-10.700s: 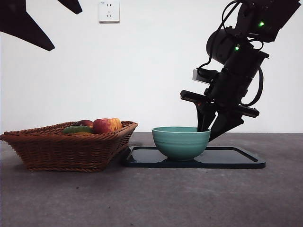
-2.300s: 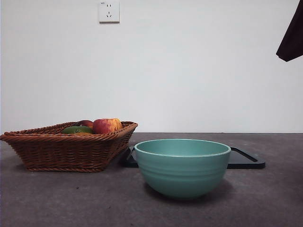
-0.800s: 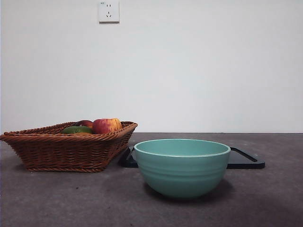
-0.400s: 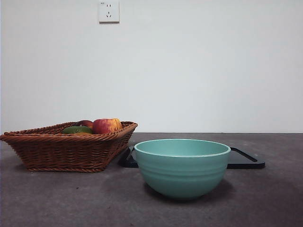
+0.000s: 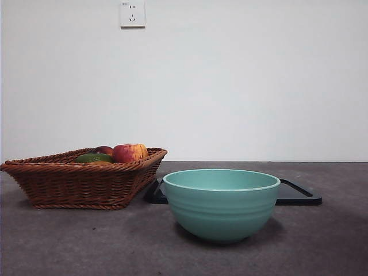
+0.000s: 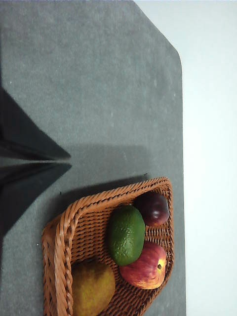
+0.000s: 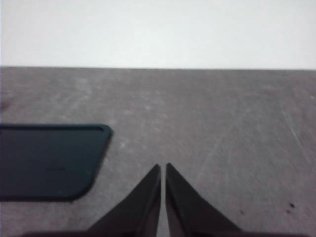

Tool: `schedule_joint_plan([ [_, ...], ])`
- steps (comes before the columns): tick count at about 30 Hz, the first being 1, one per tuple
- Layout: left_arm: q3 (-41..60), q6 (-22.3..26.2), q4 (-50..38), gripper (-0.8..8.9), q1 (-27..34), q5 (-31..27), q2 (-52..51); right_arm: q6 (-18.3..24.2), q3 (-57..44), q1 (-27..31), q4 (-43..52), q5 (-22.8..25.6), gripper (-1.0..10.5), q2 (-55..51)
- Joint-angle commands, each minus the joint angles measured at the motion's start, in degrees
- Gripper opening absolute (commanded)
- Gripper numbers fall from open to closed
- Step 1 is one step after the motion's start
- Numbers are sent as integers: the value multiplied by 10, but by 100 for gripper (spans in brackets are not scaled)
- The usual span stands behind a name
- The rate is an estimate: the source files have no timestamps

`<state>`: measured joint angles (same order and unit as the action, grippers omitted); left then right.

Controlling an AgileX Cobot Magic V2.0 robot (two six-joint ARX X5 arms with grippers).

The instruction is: Pick up the wifruite, put it on the bowl, pick up the plate, put it on desk

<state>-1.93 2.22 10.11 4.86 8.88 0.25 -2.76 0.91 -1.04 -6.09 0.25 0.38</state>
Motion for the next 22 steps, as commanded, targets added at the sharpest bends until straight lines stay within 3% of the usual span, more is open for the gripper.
schedule_joint_plan([
  [1, 11, -1, 6, 8, 2, -1, -1, 2, -3, 1, -17, 5, 7, -2],
  [22, 11, -1, 6, 8, 2, -1, -1, 2, -3, 1, -29, 2, 7, -2],
])
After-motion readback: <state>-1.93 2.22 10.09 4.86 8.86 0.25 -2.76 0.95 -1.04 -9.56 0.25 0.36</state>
